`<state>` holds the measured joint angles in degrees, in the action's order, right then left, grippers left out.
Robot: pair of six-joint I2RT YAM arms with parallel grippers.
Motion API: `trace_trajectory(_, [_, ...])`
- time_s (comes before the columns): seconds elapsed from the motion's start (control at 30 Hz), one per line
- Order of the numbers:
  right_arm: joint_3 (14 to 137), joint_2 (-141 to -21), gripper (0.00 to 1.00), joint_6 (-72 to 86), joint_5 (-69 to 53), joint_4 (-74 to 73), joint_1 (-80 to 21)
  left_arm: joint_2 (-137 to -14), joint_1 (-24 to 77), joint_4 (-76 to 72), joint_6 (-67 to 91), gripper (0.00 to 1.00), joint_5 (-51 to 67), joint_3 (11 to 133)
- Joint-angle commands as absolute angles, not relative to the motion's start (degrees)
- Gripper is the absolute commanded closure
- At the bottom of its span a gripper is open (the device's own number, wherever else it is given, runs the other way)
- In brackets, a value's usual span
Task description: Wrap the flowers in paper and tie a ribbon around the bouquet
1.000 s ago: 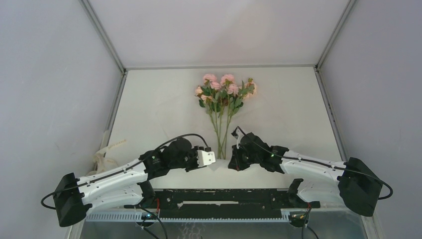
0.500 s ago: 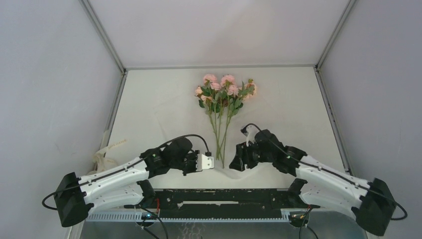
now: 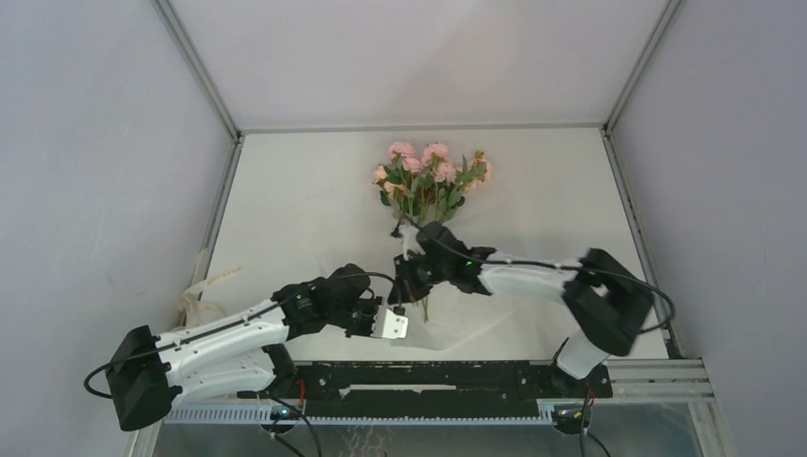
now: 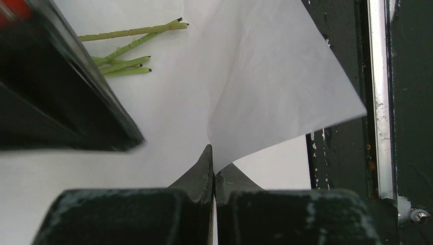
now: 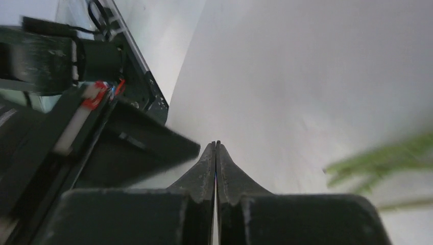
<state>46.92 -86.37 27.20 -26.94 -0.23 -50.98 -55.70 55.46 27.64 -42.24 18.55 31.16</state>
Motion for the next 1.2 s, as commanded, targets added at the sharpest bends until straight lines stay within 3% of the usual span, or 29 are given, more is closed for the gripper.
trace_trajectory(0.0, [53.66, -98.55, 0.98, 24.4, -32.75, 2.41, -53.07, -53.82, 55.59, 28.22, -42.51, 1.0, 21.38, 30.08])
trace_trajectory(0.3, [57.21, -108.62, 0.98, 21.86, -33.89, -7.07, -52.58, -52.39, 55.56, 27.62, -33.63, 1.0, 20.46, 31.27])
trace_trajectory(0.57, [57.02, -95.33, 0.9, 15.7, -33.17, -16.7, -51.6, -54.66, 53.72, 26.82, -28.9, 1.0, 18.0, 33.13])
trace_trajectory(0.8, [44.76, -74.25, 0.71, 19.71, -30.2, -17.32, -44.49, -60.44, 48.52, 30.05, -29.27, 1.0, 21.29, 36.3])
trace_trajectory(0.97, [34.88, -62.65, 0.46, 23.24, -27.03, -14.72, -45.46, -64.66, 44.51, 29.19, -27.99, 1.0, 23.81, 38.41])
trace_trajectory(1.07, [30.49, -58.22, 0.31, 24.26, -24.04, -10.12, -47.98, -67.02, 42.36, 28.75, -28.12, 1.0, 25.73, 39.41])
trace_trajectory(1.17, [28.19, -58.85, 0.24, 24.17, -23.38, -6.13, -47.82, -68.97, 42.13, 28.2, -28.76, 1.0, 26.05, 39.75])
